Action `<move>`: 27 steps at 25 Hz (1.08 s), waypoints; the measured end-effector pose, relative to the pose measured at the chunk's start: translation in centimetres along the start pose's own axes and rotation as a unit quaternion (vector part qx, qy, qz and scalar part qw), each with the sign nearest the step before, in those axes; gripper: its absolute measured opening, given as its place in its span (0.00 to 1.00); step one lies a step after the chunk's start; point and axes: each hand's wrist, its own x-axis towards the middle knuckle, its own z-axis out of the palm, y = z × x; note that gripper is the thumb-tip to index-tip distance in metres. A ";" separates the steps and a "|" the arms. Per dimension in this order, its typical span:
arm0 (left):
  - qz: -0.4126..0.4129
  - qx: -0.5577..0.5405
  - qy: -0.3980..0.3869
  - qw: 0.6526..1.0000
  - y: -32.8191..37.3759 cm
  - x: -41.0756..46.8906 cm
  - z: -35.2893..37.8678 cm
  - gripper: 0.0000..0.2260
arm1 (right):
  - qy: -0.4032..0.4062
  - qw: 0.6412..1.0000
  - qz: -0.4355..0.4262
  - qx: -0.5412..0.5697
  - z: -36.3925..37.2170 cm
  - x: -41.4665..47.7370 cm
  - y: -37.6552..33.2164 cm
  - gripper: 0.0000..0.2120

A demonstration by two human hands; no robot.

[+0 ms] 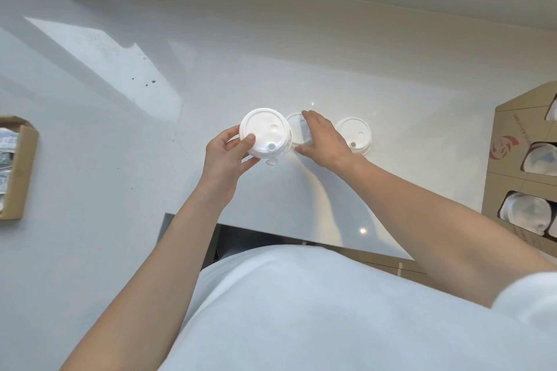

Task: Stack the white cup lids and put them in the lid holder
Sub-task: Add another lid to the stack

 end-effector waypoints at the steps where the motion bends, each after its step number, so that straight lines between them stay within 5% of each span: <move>1: -0.002 0.000 -0.001 1.000 0.2 0.4 -0.3 0.20 | -0.008 1.000 0.000 -0.017 0.1 0.3 -0.1 0.40; 10: -0.015 -0.003 -0.014 1.000 1.7 3.0 -1.9 0.20 | 0.020 0.998 0.009 -0.060 0.5 1.3 -1.1 0.36; 15: -0.012 -0.006 -0.026 1.000 2.1 3.5 -2.3 0.21 | 0.109 0.990 0.038 0.075 0.5 0.4 -1.5 0.35; 21: -0.002 -0.019 -0.045 0.999 2.2 3.3 -2.1 0.21 | 0.234 0.938 0.053 0.250 -1.6 -3.2 -3.8 0.30; 27: 0.006 -0.017 -0.089 0.996 2.3 2.5 -0.7 0.19 | 0.276 0.906 0.009 0.321 -3.3 -6.7 -7.2 0.26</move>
